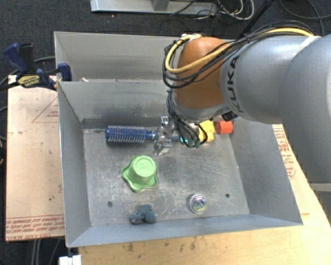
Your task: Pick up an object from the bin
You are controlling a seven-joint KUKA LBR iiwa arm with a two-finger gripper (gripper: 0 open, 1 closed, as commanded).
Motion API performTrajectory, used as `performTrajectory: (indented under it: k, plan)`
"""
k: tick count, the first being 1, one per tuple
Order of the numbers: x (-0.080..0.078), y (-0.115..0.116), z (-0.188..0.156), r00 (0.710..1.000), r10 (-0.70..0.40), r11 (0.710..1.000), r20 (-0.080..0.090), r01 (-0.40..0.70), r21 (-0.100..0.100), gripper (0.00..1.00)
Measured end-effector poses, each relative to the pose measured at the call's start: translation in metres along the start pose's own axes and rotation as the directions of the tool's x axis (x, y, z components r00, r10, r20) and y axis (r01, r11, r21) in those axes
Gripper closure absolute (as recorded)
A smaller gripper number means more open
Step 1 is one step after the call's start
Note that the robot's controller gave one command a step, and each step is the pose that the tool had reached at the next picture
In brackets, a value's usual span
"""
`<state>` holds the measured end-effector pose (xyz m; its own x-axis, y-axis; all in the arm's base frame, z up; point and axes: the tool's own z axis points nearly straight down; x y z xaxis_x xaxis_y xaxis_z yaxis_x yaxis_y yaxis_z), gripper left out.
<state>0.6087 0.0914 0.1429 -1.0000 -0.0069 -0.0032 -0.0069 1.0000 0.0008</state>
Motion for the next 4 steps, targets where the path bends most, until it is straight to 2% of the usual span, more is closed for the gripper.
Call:
performTrajectory:
  k: [1,2,3,4]
  plan:
    - [0.005,0.053,0.049,0.999,-0.049,0.999,-0.005,0.049,-0.001,0.00]
    - [0.030,0.103,0.061,0.996,-0.093,0.996,0.001,0.093,0.005,0.00]
    - [0.103,0.144,-0.006,1.000,-0.005,1.000,-0.002,0.005,-0.004,0.00]
    - [0.090,0.139,0.055,0.999,0.051,0.999,0.007,-0.051,-0.006,0.00]
